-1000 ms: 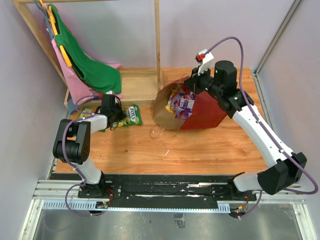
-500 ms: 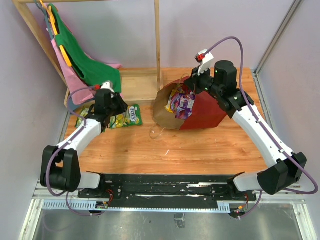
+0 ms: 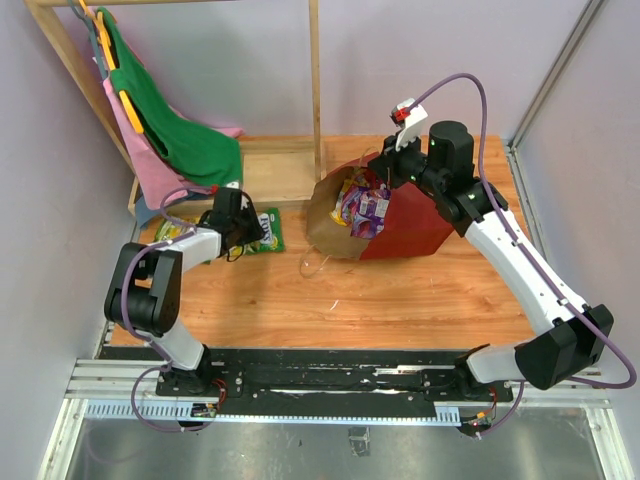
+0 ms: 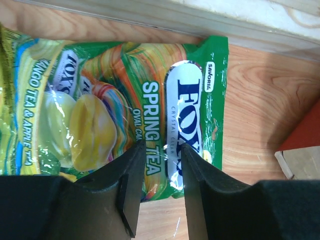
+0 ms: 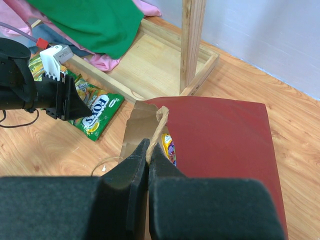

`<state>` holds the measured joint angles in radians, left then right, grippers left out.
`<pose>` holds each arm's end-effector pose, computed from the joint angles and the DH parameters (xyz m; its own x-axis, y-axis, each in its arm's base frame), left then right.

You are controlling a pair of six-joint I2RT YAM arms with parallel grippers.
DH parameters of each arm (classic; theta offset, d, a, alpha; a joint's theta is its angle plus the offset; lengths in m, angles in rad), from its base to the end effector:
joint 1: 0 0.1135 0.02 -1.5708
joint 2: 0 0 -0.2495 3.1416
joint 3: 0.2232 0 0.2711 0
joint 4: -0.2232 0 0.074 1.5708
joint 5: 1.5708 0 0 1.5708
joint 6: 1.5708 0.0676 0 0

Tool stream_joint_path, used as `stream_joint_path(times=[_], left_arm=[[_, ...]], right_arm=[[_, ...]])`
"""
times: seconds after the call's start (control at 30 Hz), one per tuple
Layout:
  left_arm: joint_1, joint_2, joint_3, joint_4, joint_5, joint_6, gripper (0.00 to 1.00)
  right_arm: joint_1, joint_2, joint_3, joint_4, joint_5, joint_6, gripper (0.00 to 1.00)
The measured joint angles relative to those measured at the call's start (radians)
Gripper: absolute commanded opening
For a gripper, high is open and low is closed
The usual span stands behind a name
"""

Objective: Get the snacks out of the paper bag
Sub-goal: Place the snack at the center of the board, then take out the snack from the paper bag.

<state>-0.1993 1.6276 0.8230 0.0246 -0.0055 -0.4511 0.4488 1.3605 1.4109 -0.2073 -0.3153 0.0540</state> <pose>0.3543 -0.0712 0.1141 -0.7050 -0.3023 -0.6415 -0.1258 0.9435 -0.3064 0.3202 0.1775 0.4091 -0.1777 -0.0286 -0.9837 -0.6798 0.7263 0.1017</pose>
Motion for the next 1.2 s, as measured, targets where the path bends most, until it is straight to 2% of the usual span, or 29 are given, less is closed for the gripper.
stream_joint_path(times=[0.57, 0.63, 0.77, 0.83, 0.97, 1.1, 1.2], left_arm=[[0.041, -0.013, 0.013, -0.072, -0.119, 0.006, 0.42], [0.041, -0.019, 0.021, -0.093, -0.136, 0.017, 0.47], [0.011, -0.077, 0.025, -0.173, -0.196, 0.057, 0.78], [-0.047, -0.125, 0.046, -0.226, -0.237, 0.070, 0.87], [-0.214, -0.198, 0.128, -0.235, -0.244, 0.085, 0.93], [-0.439, -0.206, 0.193, -0.107, -0.220, 0.089, 0.93], [-0.536, -0.139, 0.213, 0.013, -0.152, 0.072, 0.92]], right_arm=[[0.000, 0.000, 0.000, 0.000, 0.000, -0.001, 0.01], [0.000, 0.000, 0.000, 0.000, 0.000, -0.001, 0.01], [0.000, 0.000, 0.000, 0.000, 0.000, -0.001, 0.01], [0.000, 0.000, 0.001, -0.002, 0.000, -0.001, 0.01], [0.000, 0.014, 0.019, -0.014, 0.005, -0.001, 0.01], [0.000, 0.044, 0.044, -0.019, 0.005, 0.004, 0.01], [0.000, 0.061, 0.050, -0.021, 0.002, 0.013, 0.01]])
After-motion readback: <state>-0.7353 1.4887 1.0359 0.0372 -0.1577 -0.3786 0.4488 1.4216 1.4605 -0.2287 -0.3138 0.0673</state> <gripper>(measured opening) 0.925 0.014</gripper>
